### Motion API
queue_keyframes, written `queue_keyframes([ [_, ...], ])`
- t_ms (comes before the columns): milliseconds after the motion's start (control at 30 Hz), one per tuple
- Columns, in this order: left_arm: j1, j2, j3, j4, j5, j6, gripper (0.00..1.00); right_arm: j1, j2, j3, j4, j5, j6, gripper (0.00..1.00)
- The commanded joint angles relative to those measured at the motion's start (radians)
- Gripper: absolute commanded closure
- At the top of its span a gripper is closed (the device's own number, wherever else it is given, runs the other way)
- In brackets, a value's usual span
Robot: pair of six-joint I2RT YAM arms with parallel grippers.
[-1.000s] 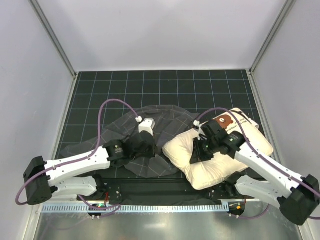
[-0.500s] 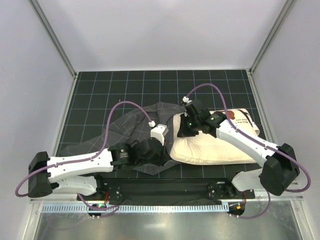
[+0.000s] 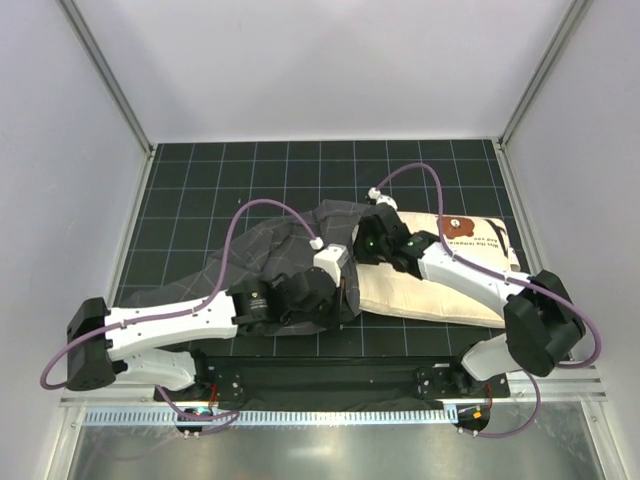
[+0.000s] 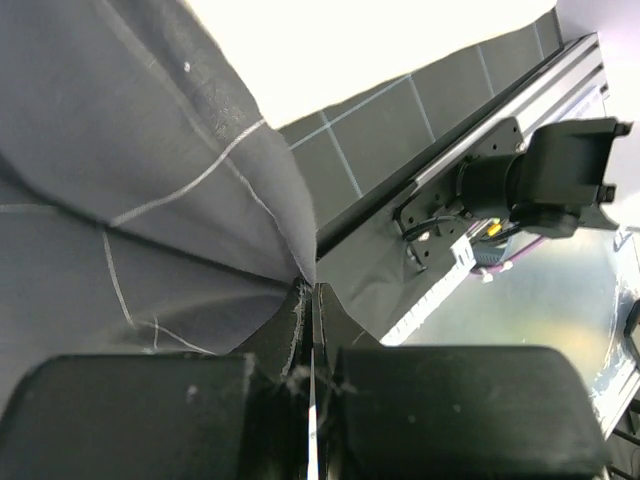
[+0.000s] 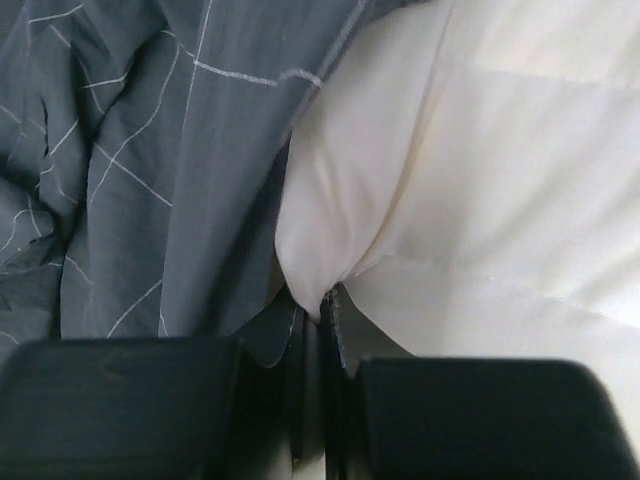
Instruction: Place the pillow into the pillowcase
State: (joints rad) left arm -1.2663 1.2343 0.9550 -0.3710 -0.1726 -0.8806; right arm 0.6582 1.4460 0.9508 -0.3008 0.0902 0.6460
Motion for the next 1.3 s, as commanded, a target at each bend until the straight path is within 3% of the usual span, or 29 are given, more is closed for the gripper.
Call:
queue_keyframes([
  [0, 0.007, 0.031, 0.091, 0.072, 0.054, 0.009, 1.00, 0.001, -0.084, -0.092, 0.290, -0.035, 0.061, 0.88],
  [100, 0.007, 0.097, 0.119, 0.080, 0.064, 0.020, 1.00, -0.005, -0.173, -0.106, 0.247, -0.026, 0.047, 0.62],
  [200, 0.008, 0.143, 0.119, 0.086, 0.047, 0.022, 1.00, -0.035, -0.269, -0.067, 0.099, 0.017, 0.018, 0.49],
  [433, 0.022, 0.180, 0.103, 0.099, 0.002, 0.037, 1.00, -0.233, -0.390, -0.029, -0.200, -0.058, -0.071, 0.31],
  [567, 0.022, 0.250, 0.143, 0.118, 0.057, 0.084, 1.00, -0.356, -0.449, -0.067, -0.244, -0.059, -0.130, 0.26],
  [700, 0.004, 0.362, 0.221, 0.133, 0.120, 0.147, 1.00, -0.373, -0.423, -0.144, -0.233, -0.150, -0.149, 0.26],
  [733, -0.014, 0.384, 0.256, 0.074, 0.111, 0.170, 1.00, -0.373, -0.420, -0.168, -0.194, -0.167, -0.144, 0.26],
  [767, -0.072, 0.408, 0.351, 0.019, -0.013, 0.192, 0.96, -0.373, -0.417, -0.194, -0.169, -0.191, -0.138, 0.26],
  [833, -0.102, 0.470, 0.434, -0.104, -0.128, 0.224, 0.82, -0.373, -0.411, -0.247, -0.126, -0.202, -0.129, 0.26],
  [933, -0.096, 0.469, 0.495, -0.209, -0.156, 0.233, 0.59, -0.373, -0.411, -0.259, -0.124, -0.188, -0.134, 0.26],
  [967, -0.093, 0.458, 0.496, -0.239, -0.154, 0.229, 0.42, -0.374, -0.414, -0.254, -0.130, -0.166, -0.135, 0.26],
  [1033, -0.075, 0.415, 0.496, -0.272, -0.153, 0.213, 0.32, -0.376, -0.420, -0.244, -0.146, -0.152, -0.141, 0.26],
  [1267, 0.073, 0.242, 0.403, -0.394, -0.228, 0.147, 0.17, -0.391, -0.434, -0.234, -0.172, -0.133, -0.149, 0.28],
])
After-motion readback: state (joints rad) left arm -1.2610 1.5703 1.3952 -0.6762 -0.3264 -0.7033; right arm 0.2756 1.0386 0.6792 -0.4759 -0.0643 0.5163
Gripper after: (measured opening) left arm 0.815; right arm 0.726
